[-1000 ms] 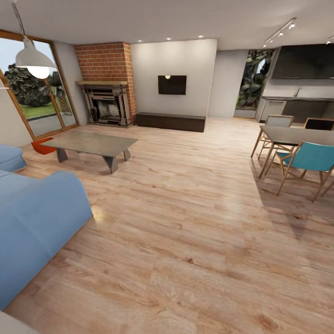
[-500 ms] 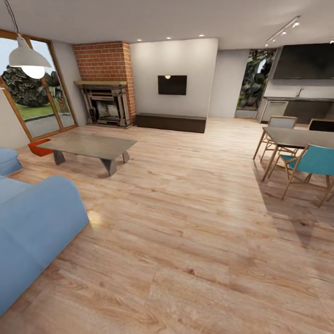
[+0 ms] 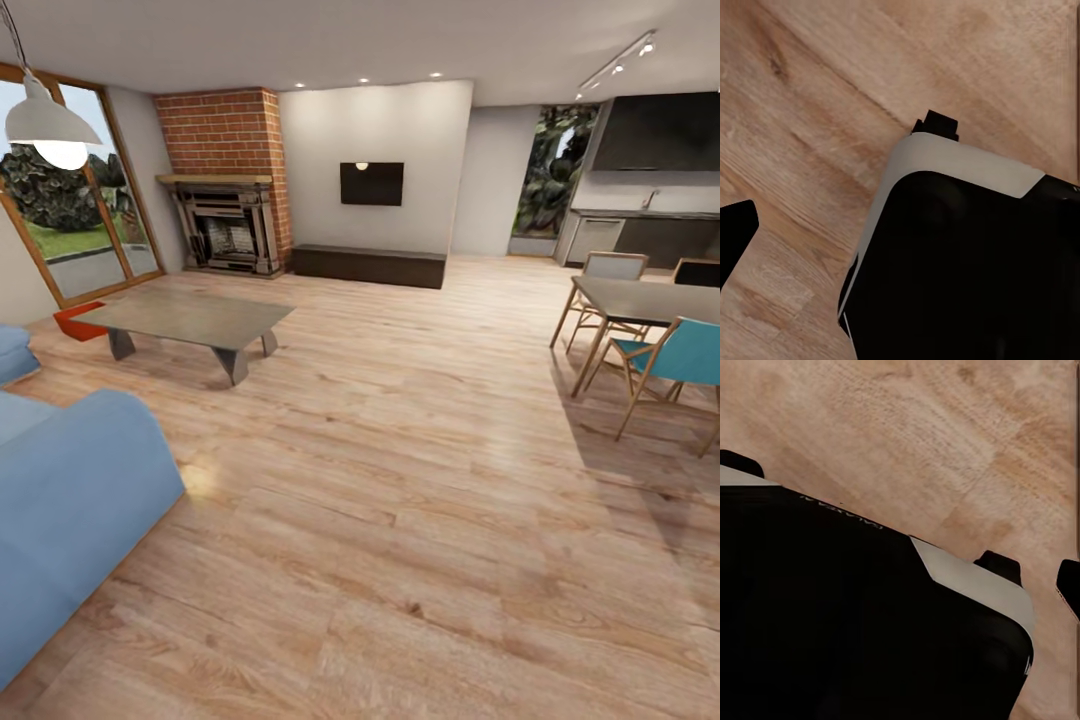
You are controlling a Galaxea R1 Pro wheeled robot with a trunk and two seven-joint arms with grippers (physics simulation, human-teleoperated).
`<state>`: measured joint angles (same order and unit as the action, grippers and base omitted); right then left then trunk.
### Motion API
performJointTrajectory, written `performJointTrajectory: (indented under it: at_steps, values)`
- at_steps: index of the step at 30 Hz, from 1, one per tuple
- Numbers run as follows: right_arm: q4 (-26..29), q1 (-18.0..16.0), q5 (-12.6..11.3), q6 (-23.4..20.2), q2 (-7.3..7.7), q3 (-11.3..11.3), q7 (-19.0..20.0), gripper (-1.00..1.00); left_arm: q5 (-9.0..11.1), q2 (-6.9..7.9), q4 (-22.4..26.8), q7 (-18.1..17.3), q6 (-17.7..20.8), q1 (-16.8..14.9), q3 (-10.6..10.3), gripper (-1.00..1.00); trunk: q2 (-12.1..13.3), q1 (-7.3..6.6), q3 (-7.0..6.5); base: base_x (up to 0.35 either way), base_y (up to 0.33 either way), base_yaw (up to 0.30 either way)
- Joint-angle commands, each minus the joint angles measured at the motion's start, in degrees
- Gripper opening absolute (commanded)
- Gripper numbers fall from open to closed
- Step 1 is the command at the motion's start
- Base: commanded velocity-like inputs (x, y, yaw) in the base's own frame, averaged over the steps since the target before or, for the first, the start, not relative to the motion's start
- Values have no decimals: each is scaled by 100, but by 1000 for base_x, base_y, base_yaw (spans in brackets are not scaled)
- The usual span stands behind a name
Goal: Move the two storage containers from the living room to the garage. In the garage, place one container on the floor and stack the other container on top of it (either order is fine).
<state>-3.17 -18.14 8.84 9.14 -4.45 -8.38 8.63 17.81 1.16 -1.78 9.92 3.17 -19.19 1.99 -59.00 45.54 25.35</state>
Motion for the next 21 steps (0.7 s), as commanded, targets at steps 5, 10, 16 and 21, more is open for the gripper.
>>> performJointTrajectory:
  at_steps: [5,10,16,21]
  values:
    - [-25,-7,4,45,5,-41,-2,100,12,-1,-7,10,8,-6,16,100,-3,3,5,235,0,-45]
    - [-25,-6,-1,45,6,-41,-2,100,12,-6,-7,10,8,-6,13,100,-3,3,5,235,0,-59]
    - [-18,-9,11,51,14,-41,-10,100,10,-10,-7,10,8,-6,12,100,-3,3,5,235,0,-9]
    - [-17,-8,17,53,15,-41,-10,100,10,-7,-7,10,8,-6,12,100,-3,3,5,247,0,0]
